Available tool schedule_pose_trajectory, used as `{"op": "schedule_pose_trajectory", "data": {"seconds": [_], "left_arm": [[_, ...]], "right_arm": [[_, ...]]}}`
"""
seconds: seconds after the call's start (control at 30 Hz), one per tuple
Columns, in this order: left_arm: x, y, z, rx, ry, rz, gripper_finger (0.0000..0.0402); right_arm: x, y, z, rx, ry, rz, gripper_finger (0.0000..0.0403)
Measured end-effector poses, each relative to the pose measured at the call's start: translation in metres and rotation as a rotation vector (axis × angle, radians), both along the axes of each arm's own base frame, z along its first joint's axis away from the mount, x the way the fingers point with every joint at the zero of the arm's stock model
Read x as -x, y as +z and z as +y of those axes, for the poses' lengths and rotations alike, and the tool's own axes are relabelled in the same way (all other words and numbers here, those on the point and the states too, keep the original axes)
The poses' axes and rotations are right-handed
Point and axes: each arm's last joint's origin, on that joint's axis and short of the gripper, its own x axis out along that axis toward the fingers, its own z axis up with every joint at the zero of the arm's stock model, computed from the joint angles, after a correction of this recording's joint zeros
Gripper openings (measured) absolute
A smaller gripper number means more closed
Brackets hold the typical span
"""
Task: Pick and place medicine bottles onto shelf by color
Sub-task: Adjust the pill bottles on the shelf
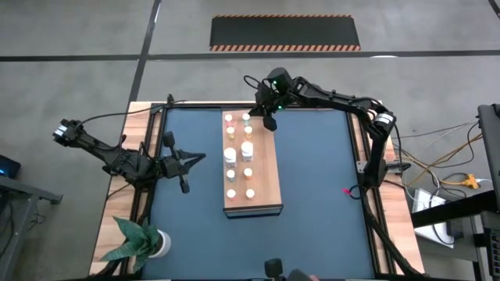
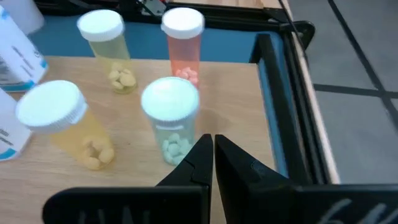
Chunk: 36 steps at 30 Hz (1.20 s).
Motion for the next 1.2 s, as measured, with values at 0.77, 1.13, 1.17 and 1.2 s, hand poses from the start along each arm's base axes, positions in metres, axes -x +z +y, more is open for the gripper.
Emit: {"op": "schedule_pose_trajectory", "data": {"seconds": [0.77, 1.13, 1.17, 1.2], "left_arm": [[0.001, 0.0, 0.001, 0.013, 0.019, -0.008, 0.0], [0.0, 0.0, 0.001, 0.023, 0.019, -0.013, 0.0], [0.0, 0.0, 0.001, 0.023, 0.019, -0.013, 0.0], [0.0, 0.0, 0.0, 0.023, 0.018, -0.013, 0.0]], "right_arm": [[0.008, 0.019, 0.056, -0.076, 0.068, 0.175, 0.0009], [-0.001, 0.018, 0.061, -0.061, 0.077, 0.142, 0.0009], [-0.001, 0.018, 0.061, -0.061, 0.076, 0.141, 0.0009], [-0.001, 0.017, 0.06, -0.06, 0.076, 0.139, 0.0009]]}}
